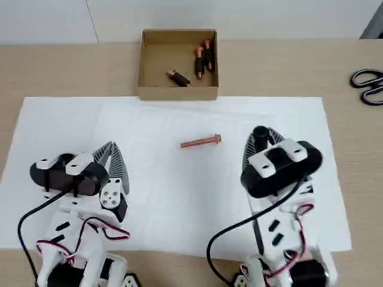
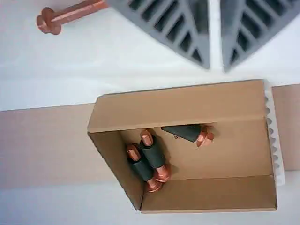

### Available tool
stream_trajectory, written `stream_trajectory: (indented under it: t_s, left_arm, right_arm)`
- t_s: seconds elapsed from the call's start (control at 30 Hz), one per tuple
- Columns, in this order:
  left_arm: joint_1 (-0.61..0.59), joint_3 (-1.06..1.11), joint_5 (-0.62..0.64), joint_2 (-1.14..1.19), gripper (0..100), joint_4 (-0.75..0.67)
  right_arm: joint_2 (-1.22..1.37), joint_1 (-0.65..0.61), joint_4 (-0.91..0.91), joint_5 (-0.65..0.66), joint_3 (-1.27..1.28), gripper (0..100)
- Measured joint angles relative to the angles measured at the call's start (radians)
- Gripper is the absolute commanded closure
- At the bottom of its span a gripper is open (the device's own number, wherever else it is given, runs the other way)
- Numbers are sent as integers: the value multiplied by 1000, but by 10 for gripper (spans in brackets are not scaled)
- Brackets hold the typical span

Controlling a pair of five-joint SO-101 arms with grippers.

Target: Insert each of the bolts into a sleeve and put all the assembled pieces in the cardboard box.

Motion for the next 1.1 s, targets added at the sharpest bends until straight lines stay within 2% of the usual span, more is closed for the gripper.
stream_trajectory:
  t_s: [0.3, 0.47, 0.57, 0.8, 1.0, 1.1]
  left_arm:
    - [74, -31, 18, 23, 994, 32]
    - [77, -281, 18, 210, 994, 46]
    - [80, -522, 20, 404, 994, 130]
    - [84, -957, 18, 1020, 993, 480]
    - [84, -1244, 17, 1496, 994, 657]
    - [84, -1361, 17, 1676, 994, 695]
  right_arm:
    - [-6, 6, -216, 3, 226, 995]
    - [-8, 6, -296, 3, 316, 995]
    - [-8, 6, -358, 3, 367, 995]
    - [-8, 8, -422, 3, 422, 995]
    - [-8, 94, -422, 3, 425, 995]
    - [-8, 149, -422, 3, 425, 995]
